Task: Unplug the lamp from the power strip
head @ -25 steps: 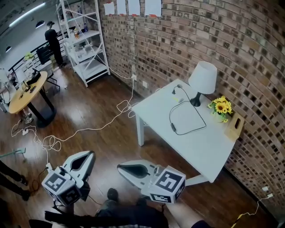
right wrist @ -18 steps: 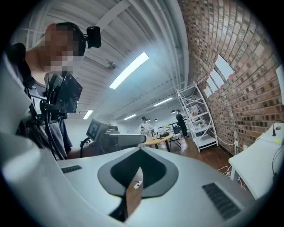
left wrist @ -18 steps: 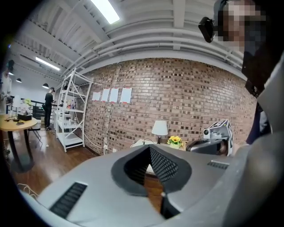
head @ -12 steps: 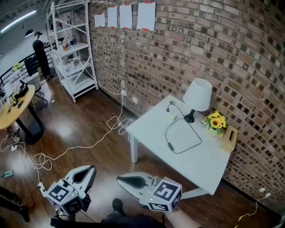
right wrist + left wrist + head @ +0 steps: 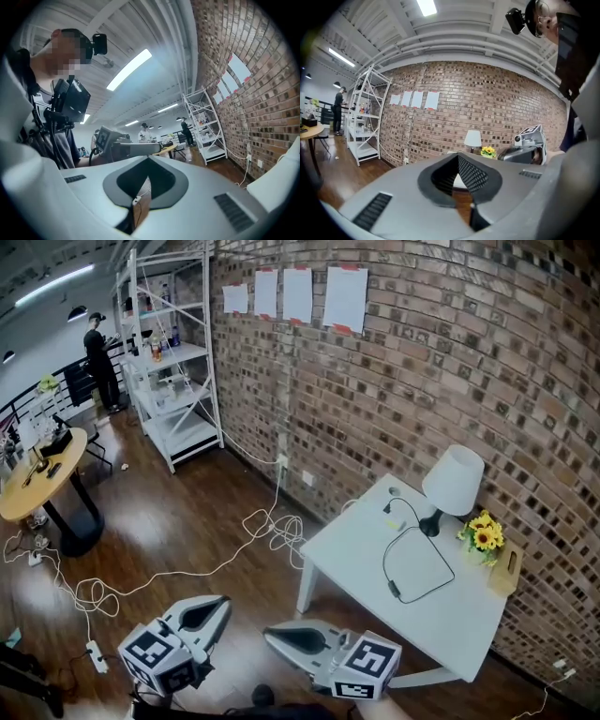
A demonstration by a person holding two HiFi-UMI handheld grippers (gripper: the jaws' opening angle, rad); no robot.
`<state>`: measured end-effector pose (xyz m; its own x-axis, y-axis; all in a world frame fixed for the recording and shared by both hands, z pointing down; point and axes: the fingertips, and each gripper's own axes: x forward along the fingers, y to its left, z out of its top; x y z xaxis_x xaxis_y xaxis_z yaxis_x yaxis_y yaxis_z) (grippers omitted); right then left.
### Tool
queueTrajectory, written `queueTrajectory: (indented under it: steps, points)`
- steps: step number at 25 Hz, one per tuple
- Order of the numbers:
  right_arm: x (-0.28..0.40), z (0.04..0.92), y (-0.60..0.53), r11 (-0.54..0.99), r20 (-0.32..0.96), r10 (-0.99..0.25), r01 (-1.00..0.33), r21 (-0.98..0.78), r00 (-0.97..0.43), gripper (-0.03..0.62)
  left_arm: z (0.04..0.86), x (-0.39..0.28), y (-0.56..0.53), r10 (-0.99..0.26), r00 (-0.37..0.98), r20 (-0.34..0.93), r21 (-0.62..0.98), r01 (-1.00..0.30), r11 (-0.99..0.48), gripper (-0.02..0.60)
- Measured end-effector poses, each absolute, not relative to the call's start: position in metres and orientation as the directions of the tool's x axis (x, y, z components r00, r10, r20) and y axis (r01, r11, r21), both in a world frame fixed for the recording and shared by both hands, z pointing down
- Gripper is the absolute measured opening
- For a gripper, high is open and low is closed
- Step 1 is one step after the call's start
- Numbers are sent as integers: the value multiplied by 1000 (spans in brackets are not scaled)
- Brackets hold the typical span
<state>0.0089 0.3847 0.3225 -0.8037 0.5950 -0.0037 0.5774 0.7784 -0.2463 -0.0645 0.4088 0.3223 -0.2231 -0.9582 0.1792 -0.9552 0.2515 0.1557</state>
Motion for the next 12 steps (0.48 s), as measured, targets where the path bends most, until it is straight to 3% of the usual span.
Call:
queueTrajectory:
  steps: [12]
  points:
    - [-53,332,390,834,49,522,497,-241,-852,6,332,-128,410,-977,-153,151,205,-962,182,21]
